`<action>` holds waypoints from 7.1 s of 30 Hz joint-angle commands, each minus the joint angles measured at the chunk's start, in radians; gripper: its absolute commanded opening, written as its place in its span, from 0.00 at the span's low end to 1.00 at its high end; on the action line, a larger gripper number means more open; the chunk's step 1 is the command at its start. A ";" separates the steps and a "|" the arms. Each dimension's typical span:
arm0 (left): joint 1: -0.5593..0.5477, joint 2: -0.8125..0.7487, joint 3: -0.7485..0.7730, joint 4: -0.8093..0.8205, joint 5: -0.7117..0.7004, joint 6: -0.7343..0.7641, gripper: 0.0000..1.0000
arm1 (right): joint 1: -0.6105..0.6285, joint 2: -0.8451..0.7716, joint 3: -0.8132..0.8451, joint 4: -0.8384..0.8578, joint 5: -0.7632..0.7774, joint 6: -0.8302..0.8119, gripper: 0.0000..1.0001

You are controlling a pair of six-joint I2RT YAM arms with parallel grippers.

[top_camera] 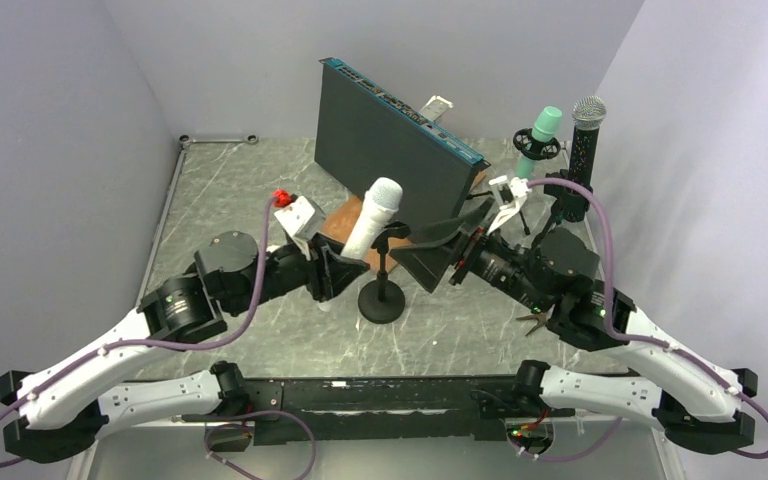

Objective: Remove the microphone from the stand

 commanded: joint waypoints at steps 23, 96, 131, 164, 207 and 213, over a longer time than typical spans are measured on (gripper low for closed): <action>0.931 0.154 -0.201 0.004 0.125 -0.269 0.00 | 0.003 -0.110 -0.040 -0.101 0.182 -0.024 1.00; 0.767 0.281 -0.432 1.213 0.927 -0.848 0.97 | -0.435 0.101 -0.077 -0.072 -0.353 0.200 0.98; 0.578 0.349 -0.364 0.915 0.760 -0.701 0.55 | -0.436 0.270 -0.041 0.022 -0.408 0.194 0.63; 0.564 0.285 -0.542 0.737 0.710 -0.560 0.70 | -0.440 0.225 -0.354 0.038 -0.372 0.195 0.44; 0.550 -0.048 -0.431 0.296 0.660 -0.305 0.99 | -0.441 0.156 0.199 -0.629 0.529 -0.221 1.00; 0.551 -0.092 -0.414 0.228 0.645 -0.272 0.99 | -0.443 0.198 0.325 -0.665 0.725 -0.288 1.00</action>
